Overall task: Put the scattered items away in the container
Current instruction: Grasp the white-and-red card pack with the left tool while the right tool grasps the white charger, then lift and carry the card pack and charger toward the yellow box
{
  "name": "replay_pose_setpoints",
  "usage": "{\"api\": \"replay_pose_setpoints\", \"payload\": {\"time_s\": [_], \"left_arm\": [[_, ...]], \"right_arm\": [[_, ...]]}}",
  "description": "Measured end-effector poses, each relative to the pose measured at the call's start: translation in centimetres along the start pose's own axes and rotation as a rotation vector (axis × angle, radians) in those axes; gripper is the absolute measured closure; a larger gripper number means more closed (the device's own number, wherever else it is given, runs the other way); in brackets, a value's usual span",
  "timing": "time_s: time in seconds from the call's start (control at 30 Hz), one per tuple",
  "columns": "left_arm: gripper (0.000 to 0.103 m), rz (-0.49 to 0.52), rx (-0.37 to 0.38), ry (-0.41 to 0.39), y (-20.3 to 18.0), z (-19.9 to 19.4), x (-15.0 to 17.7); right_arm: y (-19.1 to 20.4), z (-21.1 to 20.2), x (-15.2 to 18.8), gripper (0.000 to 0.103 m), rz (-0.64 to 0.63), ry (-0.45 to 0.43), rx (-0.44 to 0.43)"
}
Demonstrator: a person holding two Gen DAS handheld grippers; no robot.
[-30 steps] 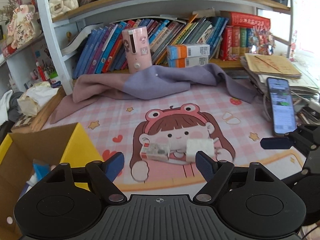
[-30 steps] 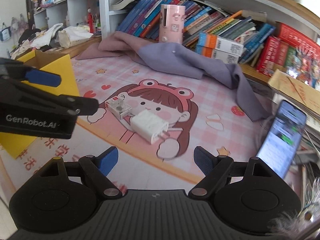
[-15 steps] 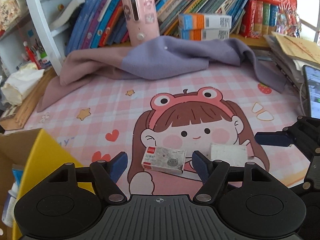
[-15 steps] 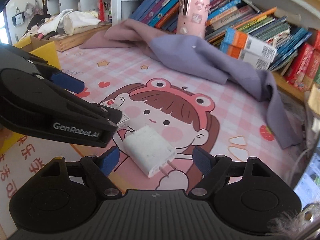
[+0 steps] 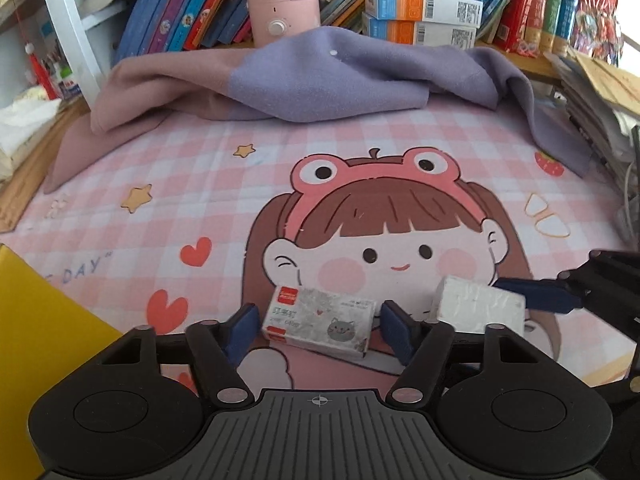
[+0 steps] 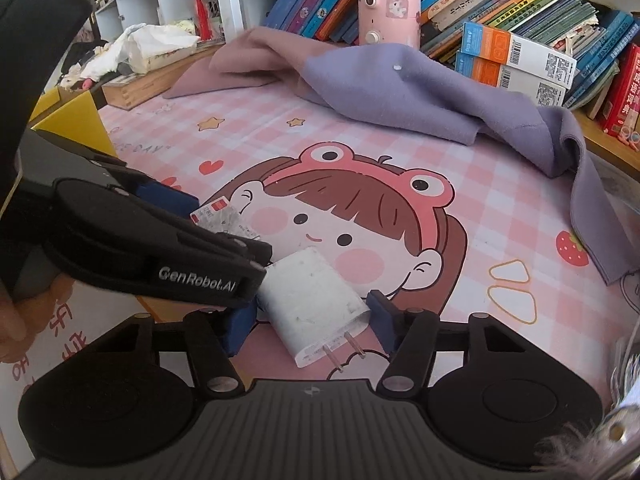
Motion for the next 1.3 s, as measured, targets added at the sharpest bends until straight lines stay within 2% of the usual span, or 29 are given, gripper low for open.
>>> {"api": "replay_pose_setpoints", "payload": {"time_s": [0.23,0.47,0.67,0.93,1.17,1.3], "left_arm": [[0.047,0.015,-0.012,-0.002,-0.4,-0.6,0.3],[0.047,0.010,0.016,-0.066,-0.7,-4.4,0.6],[0.047,-0.013,0.046,-0.083,-1.1,-7.6,2.0],[0.047,0.026,0.086,-0.108,-2.3,-12.3,4.4],[0.047,-0.038,0.118,-0.137,-2.3,-15.3,6.1],[0.047,-0.037,0.139,-0.140,-2.2,-16.2,7.2]], "right_arm": [[-0.4,-0.5,0.2,0.055,0.009,0.001,0.010],[-0.3,-2.3,1.3,0.056,0.023,0.004,0.027],[0.5,-4.6,2.9,0.056,0.036,0.022,0.027],[0.9,-7.8,5.4,0.056,0.059,0.051,0.075],[1.4,-9.6,6.0,0.056,0.062,0.035,0.102],[2.2,-10.5,6.2,0.056,0.055,0.048,0.107]]}}
Point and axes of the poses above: each gripper's, at about its wrist camera, not at the fingertips, and z roughly the way its jaws point, y to its left, x to its underside, the point moved 8 cm from there along z, roughly the way its jaws point, and after that the axes turned 1 degree about z, right-handed, at the moved point
